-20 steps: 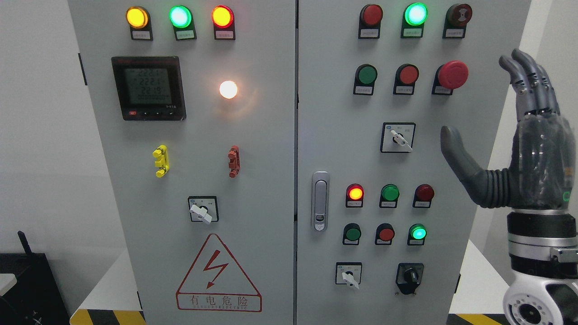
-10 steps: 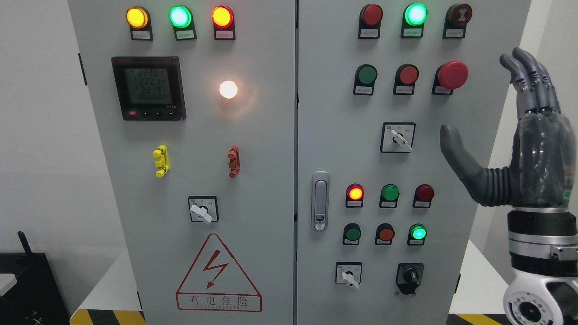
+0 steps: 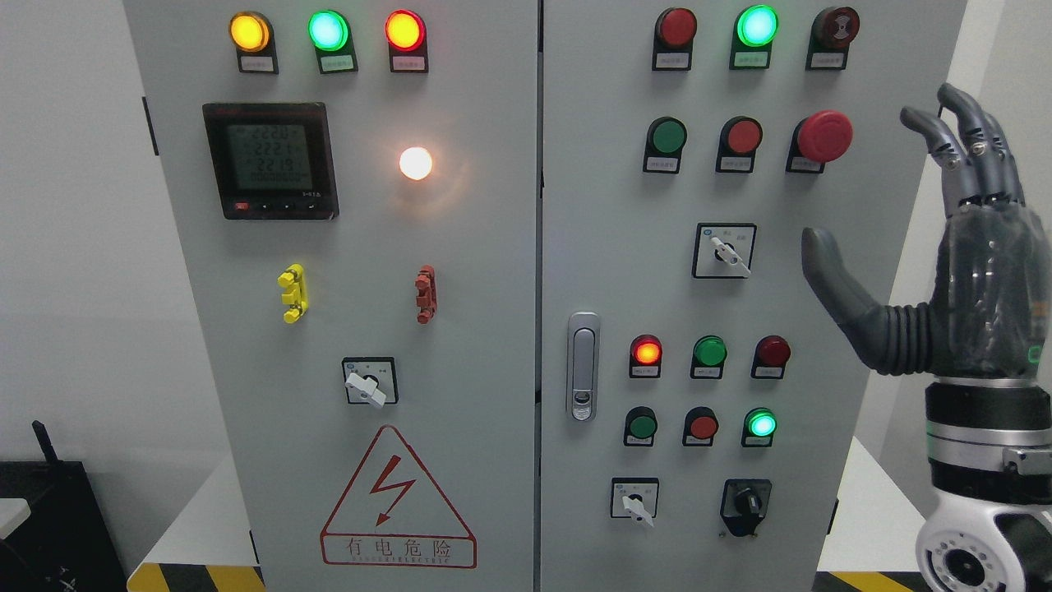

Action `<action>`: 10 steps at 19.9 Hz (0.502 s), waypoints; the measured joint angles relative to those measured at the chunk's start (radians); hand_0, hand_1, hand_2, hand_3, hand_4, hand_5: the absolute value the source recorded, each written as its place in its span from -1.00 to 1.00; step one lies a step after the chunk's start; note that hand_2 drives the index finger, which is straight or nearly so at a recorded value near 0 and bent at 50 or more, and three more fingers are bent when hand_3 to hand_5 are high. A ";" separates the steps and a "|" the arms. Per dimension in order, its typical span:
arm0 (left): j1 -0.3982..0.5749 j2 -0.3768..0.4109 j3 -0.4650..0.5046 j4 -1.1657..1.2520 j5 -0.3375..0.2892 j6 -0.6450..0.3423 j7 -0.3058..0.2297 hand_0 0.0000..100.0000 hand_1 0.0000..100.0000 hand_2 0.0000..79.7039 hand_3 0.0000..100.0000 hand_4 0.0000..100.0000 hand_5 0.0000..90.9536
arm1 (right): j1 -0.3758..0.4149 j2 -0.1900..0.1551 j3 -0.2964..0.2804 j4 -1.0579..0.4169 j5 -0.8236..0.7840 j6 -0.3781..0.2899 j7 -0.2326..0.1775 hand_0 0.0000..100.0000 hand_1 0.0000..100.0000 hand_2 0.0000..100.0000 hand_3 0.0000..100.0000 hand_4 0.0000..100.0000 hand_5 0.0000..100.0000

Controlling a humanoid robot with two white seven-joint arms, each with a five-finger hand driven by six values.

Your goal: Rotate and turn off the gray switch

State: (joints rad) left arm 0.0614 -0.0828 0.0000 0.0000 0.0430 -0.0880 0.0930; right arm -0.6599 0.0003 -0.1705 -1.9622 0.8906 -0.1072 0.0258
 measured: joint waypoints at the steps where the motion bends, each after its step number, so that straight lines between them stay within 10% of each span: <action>1: 0.000 0.000 0.000 0.000 0.000 0.000 0.000 -0.76 -0.22 -1.00 -1.00 -1.00 -1.00 | 0.001 0.000 0.001 0.000 0.000 0.000 0.000 -0.55 -0.36 -0.54 -0.51 -0.63 -0.89; 5: 0.000 0.000 0.000 0.000 0.000 0.000 0.000 -0.76 -0.22 -1.00 -1.00 -1.00 -1.00 | 0.002 0.000 0.004 0.000 0.000 0.000 0.000 -0.54 -0.35 -0.45 0.15 0.00 -0.05; 10: 0.000 0.000 0.000 0.000 0.000 0.000 0.000 -0.76 -0.22 -1.00 -1.00 -1.00 -1.00 | 0.005 0.000 0.010 0.001 0.000 0.007 0.000 -0.53 -0.31 -0.40 0.47 0.32 0.54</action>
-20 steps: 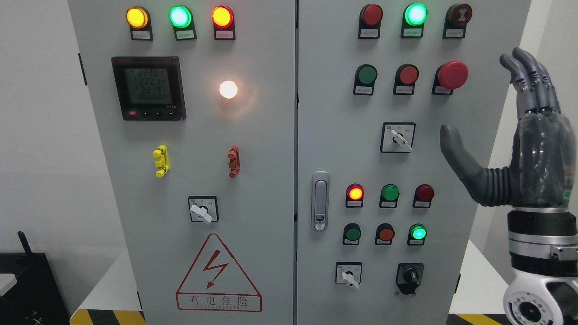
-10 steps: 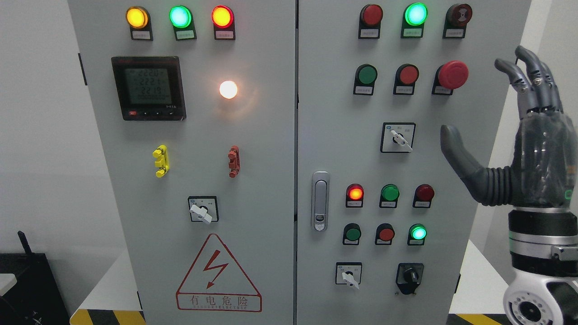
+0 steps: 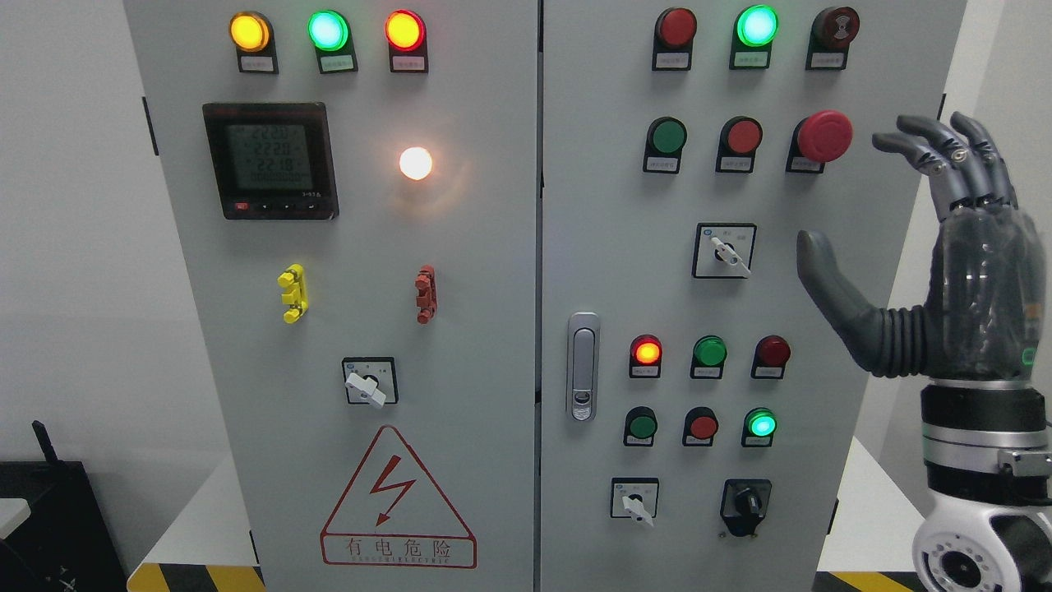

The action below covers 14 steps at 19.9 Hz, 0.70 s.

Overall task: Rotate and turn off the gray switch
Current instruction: 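Move the right hand toward the upper rotary switch, shaping a pinch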

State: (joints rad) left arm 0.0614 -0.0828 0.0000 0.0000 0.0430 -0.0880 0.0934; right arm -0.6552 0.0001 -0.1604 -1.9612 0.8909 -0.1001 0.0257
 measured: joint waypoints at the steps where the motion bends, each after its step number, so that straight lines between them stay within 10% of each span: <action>1: 0.000 0.000 0.000 0.000 0.000 0.000 0.000 -0.76 -0.22 -1.00 -1.00 -1.00 -1.00 | 0.000 0.000 0.002 0.001 0.000 0.008 0.000 -0.52 -0.31 -0.37 0.51 0.36 0.61; 6: 0.000 0.000 0.000 0.000 0.000 0.000 0.002 -0.76 -0.22 -1.00 -1.00 -1.00 -1.00 | 0.003 0.000 0.019 0.005 0.000 0.044 0.000 -0.41 -0.36 -0.21 0.66 0.66 0.97; 14: 0.000 0.000 0.000 0.000 0.000 0.000 0.002 -0.76 -0.22 -1.00 -1.00 -1.00 -1.00 | 0.015 0.000 0.055 0.015 0.022 0.142 -0.001 -0.71 -0.42 0.04 0.80 0.82 1.00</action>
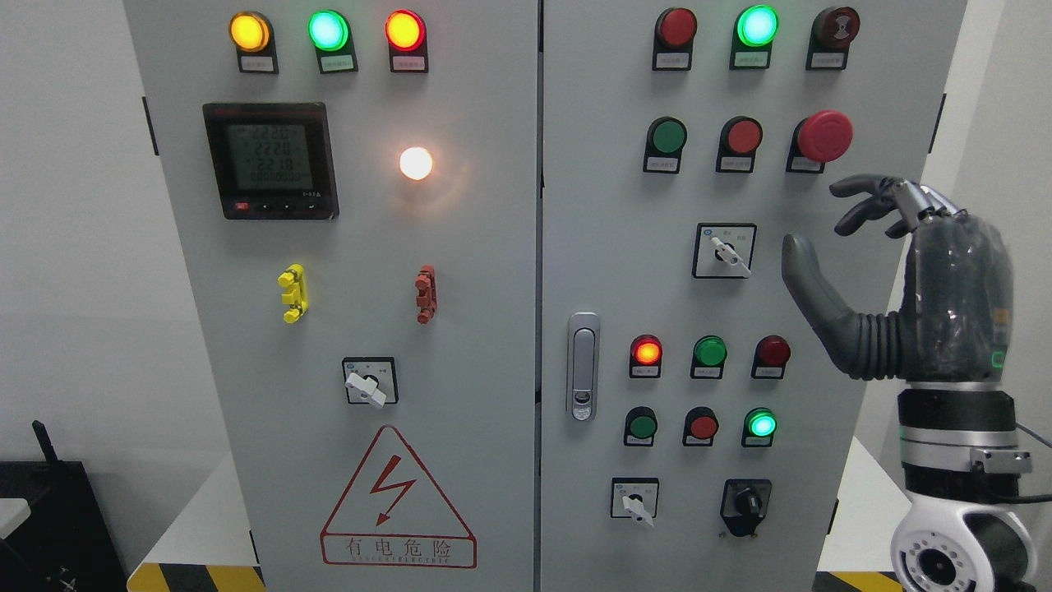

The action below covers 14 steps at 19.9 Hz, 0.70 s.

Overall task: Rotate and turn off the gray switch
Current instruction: 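Move the right hand toward the upper rotary switch, shaping a pinch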

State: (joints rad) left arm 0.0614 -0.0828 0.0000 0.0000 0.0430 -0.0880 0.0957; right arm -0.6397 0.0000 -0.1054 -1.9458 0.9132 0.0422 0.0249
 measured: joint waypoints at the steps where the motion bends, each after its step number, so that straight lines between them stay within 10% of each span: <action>1: 0.000 0.000 0.000 0.000 0.000 0.000 0.000 -0.76 -0.22 -1.00 -1.00 -1.00 -1.00 | 0.001 0.000 0.006 0.002 0.004 0.016 0.000 -0.73 -0.43 0.06 0.80 0.82 1.00; 14: 0.000 0.000 0.000 0.000 0.000 0.000 -0.003 -0.76 -0.22 -1.00 -1.00 -1.00 -1.00 | 0.000 0.000 0.070 0.019 0.052 0.190 -0.002 -0.89 -0.39 0.18 0.84 0.84 1.00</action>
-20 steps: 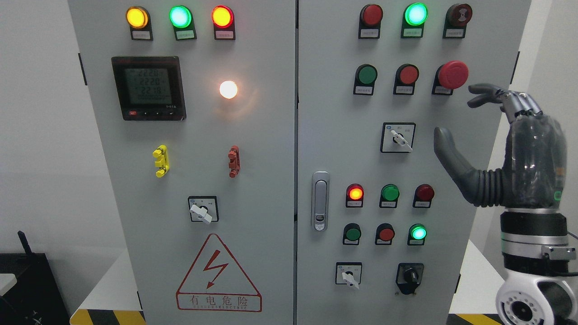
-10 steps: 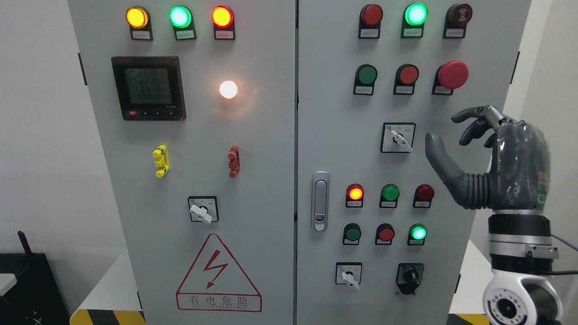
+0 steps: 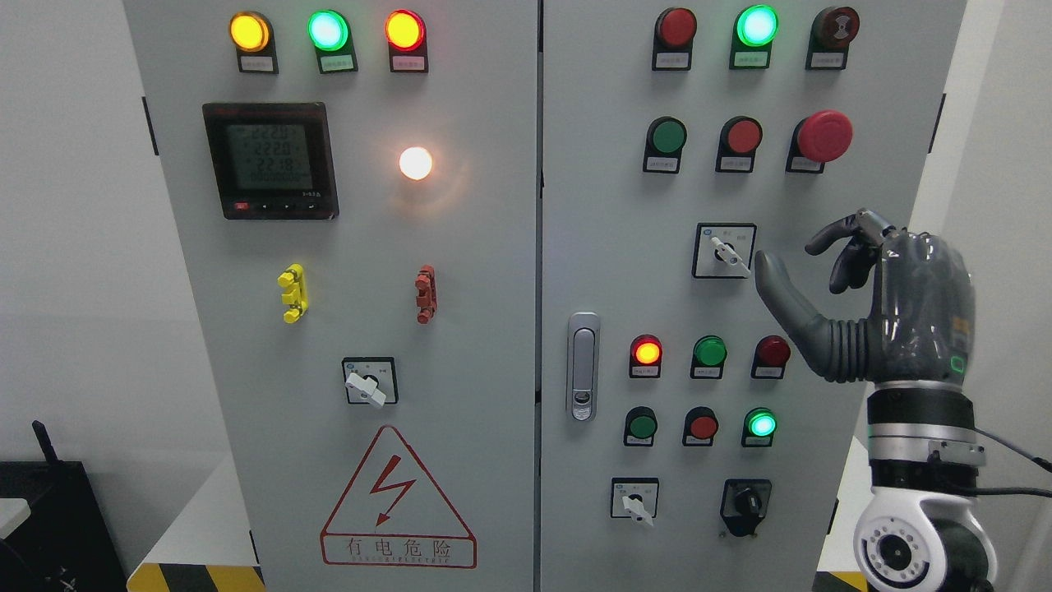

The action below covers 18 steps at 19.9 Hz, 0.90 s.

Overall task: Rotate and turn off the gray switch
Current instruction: 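Move the right hand toward the upper rotary switch, shaping a pinch, then pinch the rotary switch knob with right thumb and fingers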

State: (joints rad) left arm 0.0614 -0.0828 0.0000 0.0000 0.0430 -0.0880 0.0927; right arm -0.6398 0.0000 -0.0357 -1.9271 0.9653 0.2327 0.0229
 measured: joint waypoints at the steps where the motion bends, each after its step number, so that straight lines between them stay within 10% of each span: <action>1: 0.000 0.000 0.000 0.000 0.000 0.000 0.000 -0.76 -0.22 -1.00 -1.00 -1.00 -1.00 | 0.000 0.000 0.003 0.001 0.008 0.011 0.000 -0.91 -0.38 0.18 0.84 0.84 1.00; 18: 0.000 0.000 0.000 0.000 0.000 0.000 -0.003 -0.76 -0.22 -1.00 -1.00 -1.00 -1.00 | -0.013 0.037 0.068 0.043 0.094 0.031 -0.004 -0.96 -0.32 0.14 0.75 0.82 1.00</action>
State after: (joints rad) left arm 0.0614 -0.0828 0.0000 0.0000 0.0430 -0.0881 0.0901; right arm -0.6528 0.0366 0.0326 -1.8844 1.0590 0.2636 0.0189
